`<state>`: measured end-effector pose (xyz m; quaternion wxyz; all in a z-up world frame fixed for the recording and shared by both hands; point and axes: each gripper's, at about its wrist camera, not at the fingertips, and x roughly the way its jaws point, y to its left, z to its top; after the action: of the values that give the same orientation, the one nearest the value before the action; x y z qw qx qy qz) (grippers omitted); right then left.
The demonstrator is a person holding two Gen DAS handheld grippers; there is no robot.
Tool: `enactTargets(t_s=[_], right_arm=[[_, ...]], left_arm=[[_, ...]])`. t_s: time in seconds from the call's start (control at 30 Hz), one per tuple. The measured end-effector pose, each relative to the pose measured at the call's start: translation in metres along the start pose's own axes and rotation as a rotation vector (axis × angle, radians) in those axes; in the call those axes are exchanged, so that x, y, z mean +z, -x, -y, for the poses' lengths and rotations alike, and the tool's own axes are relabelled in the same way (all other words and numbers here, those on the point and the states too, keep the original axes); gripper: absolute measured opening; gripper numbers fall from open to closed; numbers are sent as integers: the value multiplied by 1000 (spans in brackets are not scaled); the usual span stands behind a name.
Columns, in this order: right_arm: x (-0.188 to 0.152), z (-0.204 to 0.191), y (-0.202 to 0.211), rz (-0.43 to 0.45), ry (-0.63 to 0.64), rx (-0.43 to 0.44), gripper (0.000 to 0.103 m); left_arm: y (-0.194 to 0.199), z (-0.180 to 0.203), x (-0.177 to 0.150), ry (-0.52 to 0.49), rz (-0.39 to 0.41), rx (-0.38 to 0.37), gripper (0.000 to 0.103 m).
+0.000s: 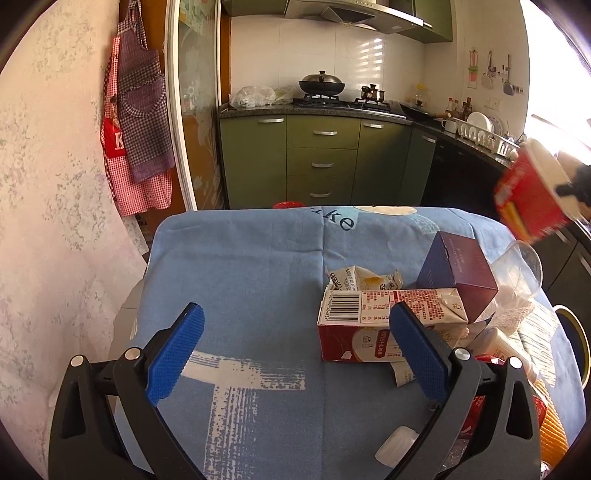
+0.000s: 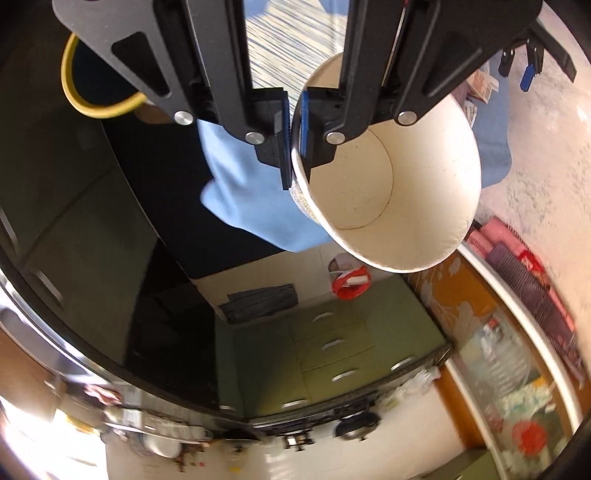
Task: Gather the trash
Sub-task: 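Carry the paper cup over the yellow-rimmed bin and open the right gripper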
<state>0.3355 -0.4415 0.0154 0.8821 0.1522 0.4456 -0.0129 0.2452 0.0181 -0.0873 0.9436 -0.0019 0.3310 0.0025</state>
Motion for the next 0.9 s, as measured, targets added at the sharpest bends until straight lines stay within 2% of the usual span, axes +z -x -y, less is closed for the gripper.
enactTargets(t_s=[0.1,0.2,0.27,0.37,0.53,0.77,0.8,0.9], right_arm=[[-22,65,28,-21,-109,-36,4],[-51,130,44,-63,-215,-112,5],[-71,171,46,-108,-289,-146,6],[-94,212,37,-173,-346,-205,6],[-122,245,-9,-288,-400,-249,6],[-151,266,-62,-367,-450,-256,6],[-153,267,-69,-384,-451,-263,9],[-156,274,-75,-381,-454,-303,27]], left_arm=[[4,1,0,1,6,-11,99],[6,5,0,-8,11,-18,99],[7,9,0,-18,14,-19,99],[7,15,-1,-33,14,-19,99],[7,22,-4,-56,15,-28,99],[6,25,-7,-66,5,-40,99],[6,25,-7,-66,4,-42,99],[6,25,-7,-70,4,-46,99]])
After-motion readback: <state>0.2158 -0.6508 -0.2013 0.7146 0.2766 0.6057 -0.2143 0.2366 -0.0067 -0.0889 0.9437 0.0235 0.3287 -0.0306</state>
